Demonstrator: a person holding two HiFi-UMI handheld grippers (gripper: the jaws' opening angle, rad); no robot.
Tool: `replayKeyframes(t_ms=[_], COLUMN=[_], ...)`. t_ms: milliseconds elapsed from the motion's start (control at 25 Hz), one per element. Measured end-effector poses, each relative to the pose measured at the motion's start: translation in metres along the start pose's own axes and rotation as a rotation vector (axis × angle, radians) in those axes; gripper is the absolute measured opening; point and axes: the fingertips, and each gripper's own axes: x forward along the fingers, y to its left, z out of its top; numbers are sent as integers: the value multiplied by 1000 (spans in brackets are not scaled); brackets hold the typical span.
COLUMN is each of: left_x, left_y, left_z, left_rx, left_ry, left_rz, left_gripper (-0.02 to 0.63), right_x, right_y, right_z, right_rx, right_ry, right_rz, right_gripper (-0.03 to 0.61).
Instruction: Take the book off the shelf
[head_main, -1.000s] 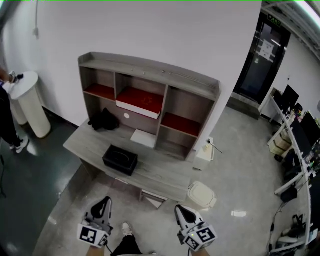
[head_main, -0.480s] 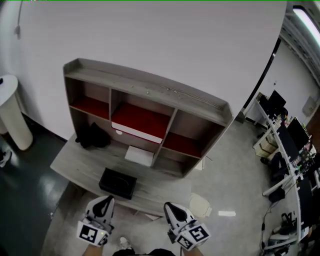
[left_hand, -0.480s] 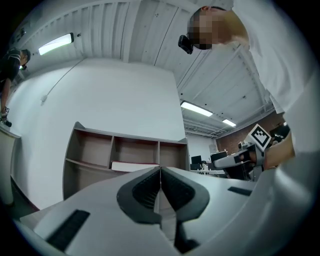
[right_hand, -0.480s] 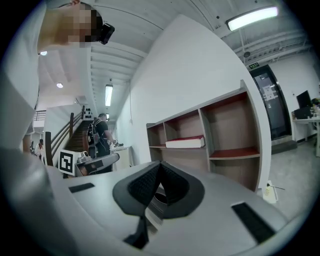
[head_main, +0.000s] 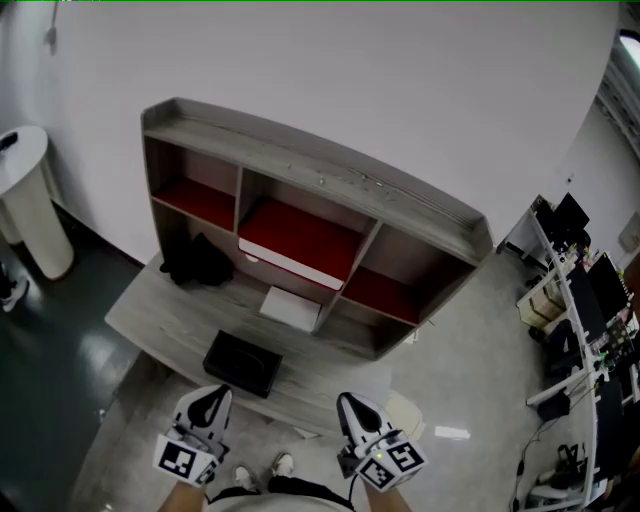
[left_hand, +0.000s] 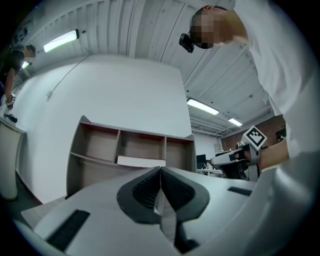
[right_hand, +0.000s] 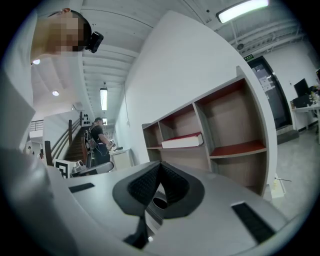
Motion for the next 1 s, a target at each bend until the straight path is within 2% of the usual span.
replayKeyframes(t_ms=[120,240,400,800,960,1000], left_x=[5,13,22,20,21,21], left_y=[-1,3,6,14,16,17], left_z=[16,23,27,23,24,23], left_rx=[39,71,89,95,97,95], left_ry=[-21,-3,-11,13,17,20], left_rz=[24,41,62,106,117,121], left_gripper=[21,20,21,20,20,21], right_x=[12,25,33,64,86,93], right_y=[-8,-18,-33,-59,-62,-64], right_z=[5,14,17,27,22,18], right_rx=[27,70,167,321,399,427], right_ry=[-21,-48,-74,-94,-76,-68], right_rz=[41,68,88,108,147,156], right_gripper=[23,23,23,28,104,106])
